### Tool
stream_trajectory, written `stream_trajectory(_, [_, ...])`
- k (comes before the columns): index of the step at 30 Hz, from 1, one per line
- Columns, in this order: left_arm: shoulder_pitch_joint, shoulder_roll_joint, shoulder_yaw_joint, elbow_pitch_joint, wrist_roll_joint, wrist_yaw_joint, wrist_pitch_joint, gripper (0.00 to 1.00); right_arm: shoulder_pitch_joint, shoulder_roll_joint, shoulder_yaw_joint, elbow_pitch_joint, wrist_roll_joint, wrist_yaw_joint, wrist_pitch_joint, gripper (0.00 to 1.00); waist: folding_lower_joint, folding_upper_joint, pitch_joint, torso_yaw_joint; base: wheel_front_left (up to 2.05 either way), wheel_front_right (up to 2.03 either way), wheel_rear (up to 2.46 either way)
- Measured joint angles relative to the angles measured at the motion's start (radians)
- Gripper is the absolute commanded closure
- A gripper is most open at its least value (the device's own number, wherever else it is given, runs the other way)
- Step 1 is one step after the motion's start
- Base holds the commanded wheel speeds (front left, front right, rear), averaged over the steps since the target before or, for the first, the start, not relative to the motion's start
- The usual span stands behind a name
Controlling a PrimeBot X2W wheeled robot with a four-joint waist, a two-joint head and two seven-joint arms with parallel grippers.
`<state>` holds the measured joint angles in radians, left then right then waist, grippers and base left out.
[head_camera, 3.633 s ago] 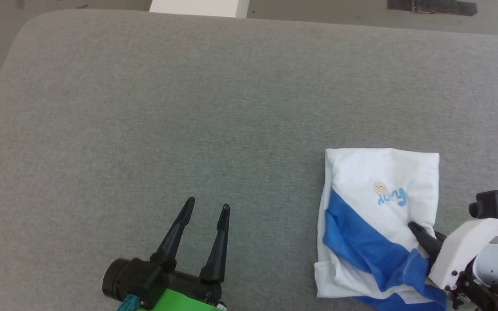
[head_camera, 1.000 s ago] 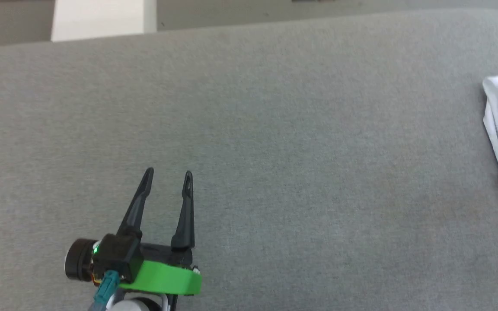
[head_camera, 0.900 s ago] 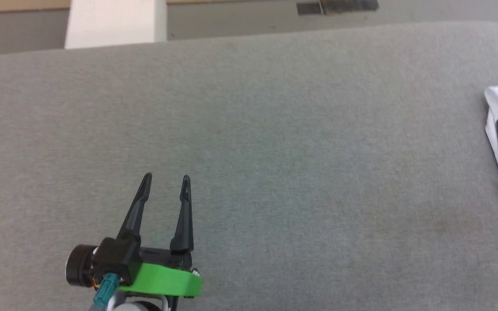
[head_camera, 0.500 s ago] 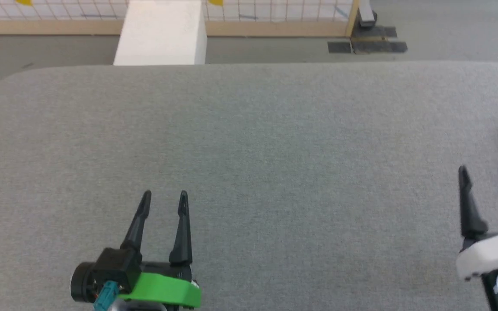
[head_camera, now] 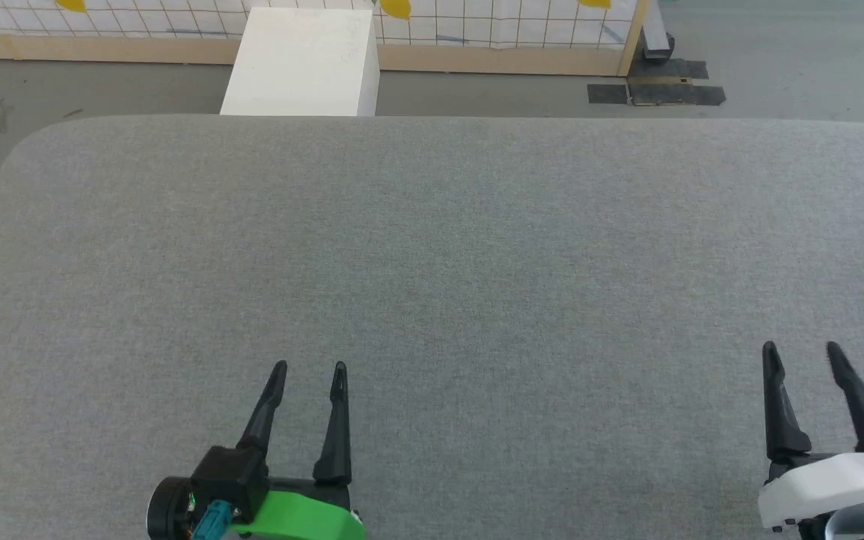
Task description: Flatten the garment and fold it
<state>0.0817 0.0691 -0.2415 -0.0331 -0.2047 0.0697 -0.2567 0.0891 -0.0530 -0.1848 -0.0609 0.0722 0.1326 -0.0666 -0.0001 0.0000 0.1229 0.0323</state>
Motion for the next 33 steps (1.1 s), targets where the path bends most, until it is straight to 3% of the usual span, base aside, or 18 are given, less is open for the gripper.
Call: stream_trajectory(33, [-0.003,-0.001,0.047,0.004,0.038,-0.008,0.056,1.00,-0.006,0.000,0.036,0.012,-0.010,0.000,0.014,1.00,0.0000,0.0000,-0.028,-0.007,0.00,0.00,0.00])
